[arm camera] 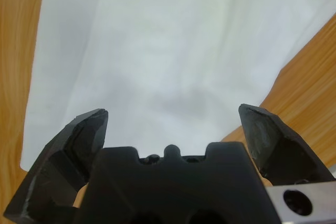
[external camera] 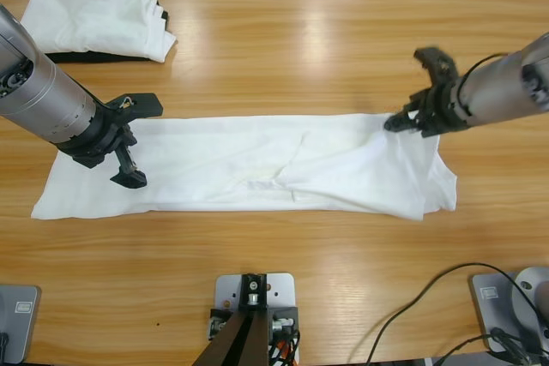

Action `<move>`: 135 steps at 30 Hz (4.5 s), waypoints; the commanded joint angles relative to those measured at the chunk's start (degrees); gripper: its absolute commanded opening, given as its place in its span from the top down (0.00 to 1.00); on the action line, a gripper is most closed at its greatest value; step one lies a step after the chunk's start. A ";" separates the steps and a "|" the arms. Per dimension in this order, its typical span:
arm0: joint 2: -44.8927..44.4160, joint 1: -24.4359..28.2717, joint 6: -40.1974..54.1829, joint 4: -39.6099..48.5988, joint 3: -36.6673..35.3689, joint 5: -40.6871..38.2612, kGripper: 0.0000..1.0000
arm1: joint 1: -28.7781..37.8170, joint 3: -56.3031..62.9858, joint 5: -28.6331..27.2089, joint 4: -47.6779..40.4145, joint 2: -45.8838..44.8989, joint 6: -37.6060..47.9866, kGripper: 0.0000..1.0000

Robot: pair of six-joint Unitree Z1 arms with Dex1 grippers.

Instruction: Fold clothes

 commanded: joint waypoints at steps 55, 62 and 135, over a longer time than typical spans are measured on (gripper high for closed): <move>3.00 -0.83 -6.43 -10.30 7.07 -5.48 0.03 | 14.40 -32.95 9.00 23.40 28.13 32.21 0.74; 2.93 -0.83 -6.27 -10.30 7.38 -5.48 0.03 | 14.40 -32.85 8.84 23.91 27.97 32.14 0.77; 8.06 -10.09 -43.52 -9.00 -16.19 -26.68 1.00 | 17.21 14.95 5.64 -6.87 -11.32 36.32 1.00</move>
